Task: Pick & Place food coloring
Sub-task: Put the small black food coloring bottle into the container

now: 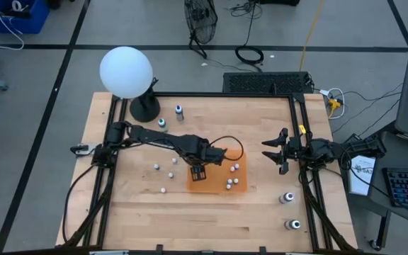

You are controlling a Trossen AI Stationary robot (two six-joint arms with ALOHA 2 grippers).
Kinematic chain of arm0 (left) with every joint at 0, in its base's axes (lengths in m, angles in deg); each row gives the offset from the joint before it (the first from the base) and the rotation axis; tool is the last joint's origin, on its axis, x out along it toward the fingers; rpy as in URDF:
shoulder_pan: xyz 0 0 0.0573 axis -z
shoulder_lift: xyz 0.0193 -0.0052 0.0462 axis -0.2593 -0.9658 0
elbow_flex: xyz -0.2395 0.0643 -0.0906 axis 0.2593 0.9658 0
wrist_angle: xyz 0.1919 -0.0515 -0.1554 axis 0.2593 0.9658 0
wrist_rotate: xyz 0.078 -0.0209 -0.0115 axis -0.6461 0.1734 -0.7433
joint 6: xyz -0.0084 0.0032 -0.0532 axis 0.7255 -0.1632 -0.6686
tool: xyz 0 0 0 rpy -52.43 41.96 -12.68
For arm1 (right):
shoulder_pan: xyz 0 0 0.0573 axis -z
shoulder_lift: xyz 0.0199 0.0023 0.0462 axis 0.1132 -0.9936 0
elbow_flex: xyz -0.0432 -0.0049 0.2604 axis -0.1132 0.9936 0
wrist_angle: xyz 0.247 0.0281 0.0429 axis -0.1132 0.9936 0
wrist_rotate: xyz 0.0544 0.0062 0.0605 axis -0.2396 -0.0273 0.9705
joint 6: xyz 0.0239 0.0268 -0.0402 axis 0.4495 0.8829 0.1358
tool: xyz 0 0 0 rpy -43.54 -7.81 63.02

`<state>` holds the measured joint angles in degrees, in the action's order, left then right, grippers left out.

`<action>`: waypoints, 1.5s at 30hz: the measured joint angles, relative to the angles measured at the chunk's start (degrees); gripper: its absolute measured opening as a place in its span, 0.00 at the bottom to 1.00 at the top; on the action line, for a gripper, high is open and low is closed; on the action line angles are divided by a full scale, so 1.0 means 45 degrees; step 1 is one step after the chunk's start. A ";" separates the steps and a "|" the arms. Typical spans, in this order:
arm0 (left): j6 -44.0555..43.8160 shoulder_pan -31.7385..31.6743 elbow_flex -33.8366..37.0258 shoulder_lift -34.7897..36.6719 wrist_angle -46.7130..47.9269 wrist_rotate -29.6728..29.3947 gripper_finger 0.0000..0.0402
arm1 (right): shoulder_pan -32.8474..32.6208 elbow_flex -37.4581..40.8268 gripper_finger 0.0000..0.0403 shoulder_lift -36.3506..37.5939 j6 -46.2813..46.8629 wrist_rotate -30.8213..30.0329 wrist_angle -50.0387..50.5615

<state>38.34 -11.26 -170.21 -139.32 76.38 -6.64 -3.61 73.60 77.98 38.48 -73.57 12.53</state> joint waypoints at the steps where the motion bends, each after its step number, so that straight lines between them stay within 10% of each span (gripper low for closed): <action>1: -0.0163 0.0000 0.0008 0.0262 0.0258 -0.0259 0.61 | 0.0000 0.0000 0.44 0.0000 0.0000 -0.0004 -0.0014; 15: -0.3929 0.0001 0.5778 0.5072 -0.1669 -0.1130 0.57 | 0.0000 0.0001 0.44 -0.0010 0.0002 0.0000 0.0001; 45: -0.5262 -0.0277 0.9141 0.4994 -0.5518 0.0460 0.60 | 0.0000 0.0005 0.44 -0.0015 0.0005 -0.0003 0.0001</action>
<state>14.66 -12.50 -129.08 -116.84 51.55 -4.57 -3.61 73.62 77.91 38.50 -73.59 12.53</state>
